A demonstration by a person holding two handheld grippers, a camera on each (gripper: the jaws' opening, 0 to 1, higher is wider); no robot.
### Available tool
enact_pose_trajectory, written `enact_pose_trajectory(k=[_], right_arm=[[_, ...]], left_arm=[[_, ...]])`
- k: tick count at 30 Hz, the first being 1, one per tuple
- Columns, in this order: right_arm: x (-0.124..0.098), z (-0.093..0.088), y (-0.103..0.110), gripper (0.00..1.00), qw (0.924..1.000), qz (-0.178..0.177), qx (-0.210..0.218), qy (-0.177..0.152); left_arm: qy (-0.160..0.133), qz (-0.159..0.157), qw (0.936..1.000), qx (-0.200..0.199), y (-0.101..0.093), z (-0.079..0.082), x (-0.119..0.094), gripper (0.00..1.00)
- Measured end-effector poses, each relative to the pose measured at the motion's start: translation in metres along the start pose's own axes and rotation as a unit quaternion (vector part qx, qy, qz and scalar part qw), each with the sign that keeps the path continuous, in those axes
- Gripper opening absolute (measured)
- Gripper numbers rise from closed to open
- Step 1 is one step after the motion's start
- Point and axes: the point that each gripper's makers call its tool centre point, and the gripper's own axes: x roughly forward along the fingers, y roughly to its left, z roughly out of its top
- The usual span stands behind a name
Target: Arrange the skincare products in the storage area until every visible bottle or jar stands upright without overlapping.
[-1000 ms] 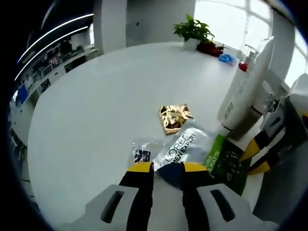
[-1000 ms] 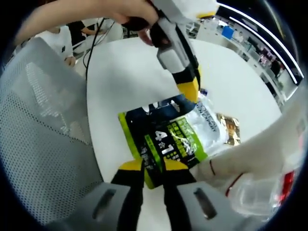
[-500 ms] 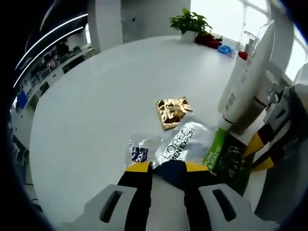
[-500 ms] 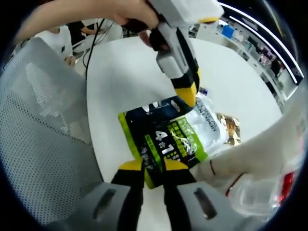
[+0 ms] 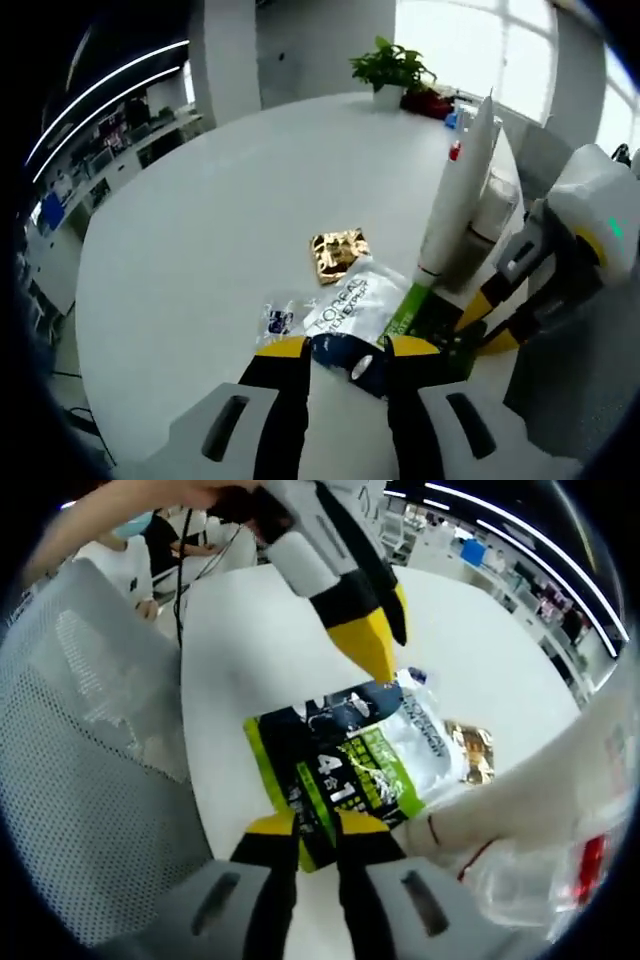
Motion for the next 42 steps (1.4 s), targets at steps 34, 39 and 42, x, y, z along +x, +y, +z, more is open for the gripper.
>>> enact_pose_trajectory(k=[34, 39, 42], right_arm=[[-0.131, 0.045, -0.027, 0.32, 0.9791, -0.089, 0.067, -0.17], [-0.143, 0.038, -0.03, 0.4, 0.9767, -0.103, 0.076, -0.173], [-0.152, 0.033, -0.032, 0.44, 0.9749, -0.111, 0.085, -0.173]], left_arm=[[-0.085, 0.036, 0.9957, -0.012, -0.04, 0.04, -0.076, 0.46], [-0.087, 0.043, 0.9952, -0.008, -0.042, 0.042, -0.082, 0.51], [-0.094, 0.044, 0.9945, -0.014, -0.043, 0.044, -0.086, 0.53]])
